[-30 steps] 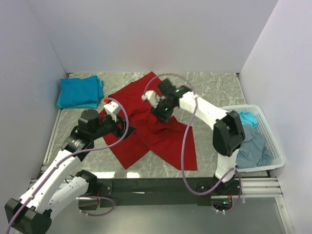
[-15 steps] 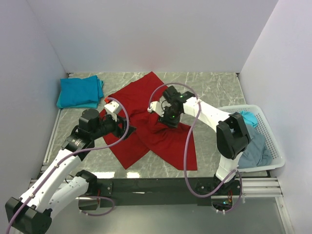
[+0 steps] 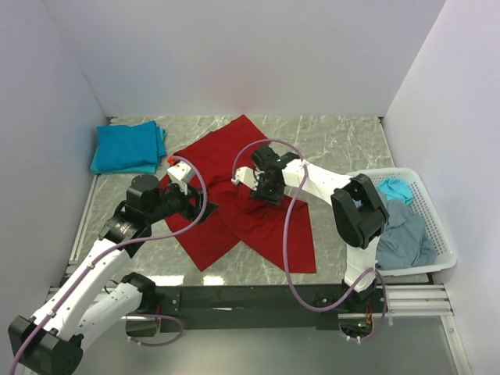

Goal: Fold and stack the t-shirts
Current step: Flatten the tshirt out

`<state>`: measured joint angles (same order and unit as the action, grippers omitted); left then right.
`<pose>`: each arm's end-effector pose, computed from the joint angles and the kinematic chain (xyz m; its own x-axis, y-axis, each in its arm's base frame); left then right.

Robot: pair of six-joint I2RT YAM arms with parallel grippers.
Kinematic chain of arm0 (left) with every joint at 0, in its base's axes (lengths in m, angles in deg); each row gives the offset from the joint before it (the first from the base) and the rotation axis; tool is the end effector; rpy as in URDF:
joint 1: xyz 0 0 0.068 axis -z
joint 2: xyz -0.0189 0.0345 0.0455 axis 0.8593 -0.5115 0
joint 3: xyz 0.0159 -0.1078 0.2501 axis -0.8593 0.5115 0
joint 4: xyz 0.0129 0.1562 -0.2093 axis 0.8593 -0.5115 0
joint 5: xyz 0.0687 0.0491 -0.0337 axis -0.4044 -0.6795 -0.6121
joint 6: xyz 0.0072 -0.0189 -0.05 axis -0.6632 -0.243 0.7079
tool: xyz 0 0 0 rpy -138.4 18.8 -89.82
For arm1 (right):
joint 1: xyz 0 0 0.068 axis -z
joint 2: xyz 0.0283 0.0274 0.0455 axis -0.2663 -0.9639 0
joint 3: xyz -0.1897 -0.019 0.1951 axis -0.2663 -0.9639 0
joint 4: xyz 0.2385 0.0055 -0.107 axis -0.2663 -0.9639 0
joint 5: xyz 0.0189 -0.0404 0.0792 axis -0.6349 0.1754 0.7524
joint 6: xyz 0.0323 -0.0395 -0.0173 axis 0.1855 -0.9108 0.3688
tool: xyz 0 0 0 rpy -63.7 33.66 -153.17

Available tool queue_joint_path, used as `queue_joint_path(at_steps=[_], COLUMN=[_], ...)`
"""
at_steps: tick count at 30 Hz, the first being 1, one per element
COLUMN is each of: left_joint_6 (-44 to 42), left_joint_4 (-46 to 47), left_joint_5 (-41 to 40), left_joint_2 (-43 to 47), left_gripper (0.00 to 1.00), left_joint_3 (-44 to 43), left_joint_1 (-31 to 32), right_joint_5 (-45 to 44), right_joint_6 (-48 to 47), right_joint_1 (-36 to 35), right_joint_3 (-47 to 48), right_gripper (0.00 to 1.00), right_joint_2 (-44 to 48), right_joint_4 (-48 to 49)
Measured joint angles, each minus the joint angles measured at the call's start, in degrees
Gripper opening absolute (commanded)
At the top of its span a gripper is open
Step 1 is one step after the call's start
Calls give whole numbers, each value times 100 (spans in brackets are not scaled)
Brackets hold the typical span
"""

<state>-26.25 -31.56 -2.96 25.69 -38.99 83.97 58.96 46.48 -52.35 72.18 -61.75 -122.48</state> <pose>0.1626 -0.0905 0.3051 -0.3801 0.0576 -0.9231 0.6862 0.6867 -0.2398 0.3089 0.2343 0.1951 -0.1363 -0.9520 -0.2742 -0.9635 0.1917 -0.1868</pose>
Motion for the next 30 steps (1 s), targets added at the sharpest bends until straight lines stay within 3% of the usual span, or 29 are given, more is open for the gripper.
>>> queue_joint_path(at_steps=[1, 6, 9, 11, 12, 21, 30], left_joint_6=[0, 0, 0, 0, 0, 0, 0], left_joint_4=[0, 0, -2, 0, -2, -2, 0], left_joint_5=[0, 0, 2, 2, 0, 0, -31], left_joint_2=[0, 0, 0, 0, 0, 7, 7], left_gripper=[79, 79, 79, 79, 79, 79, 79], left_joint_3=[0, 0, 0, 0, 0, 0, 0], left_joint_1=[0, 0, 0, 0, 0, 0, 0], right_joint_5=[-31, -92, -125, -151, -157, -278, -1047], right_joint_6=[2, 57, 70, 76, 94, 284, 601], right_joint_1=[-9, -31, -31, -28, -20, 503, 2070], right_joint_3=[0, 2, 15, 48, 68, 487, 2776], right_gripper=[43, 34, 19, 2, 0, 0, 2], right_joint_2=[-7, -46, -46, -46, -46, -59, -1327], right_joint_4=[20, 66, 61, 48, 44, -52, -186])
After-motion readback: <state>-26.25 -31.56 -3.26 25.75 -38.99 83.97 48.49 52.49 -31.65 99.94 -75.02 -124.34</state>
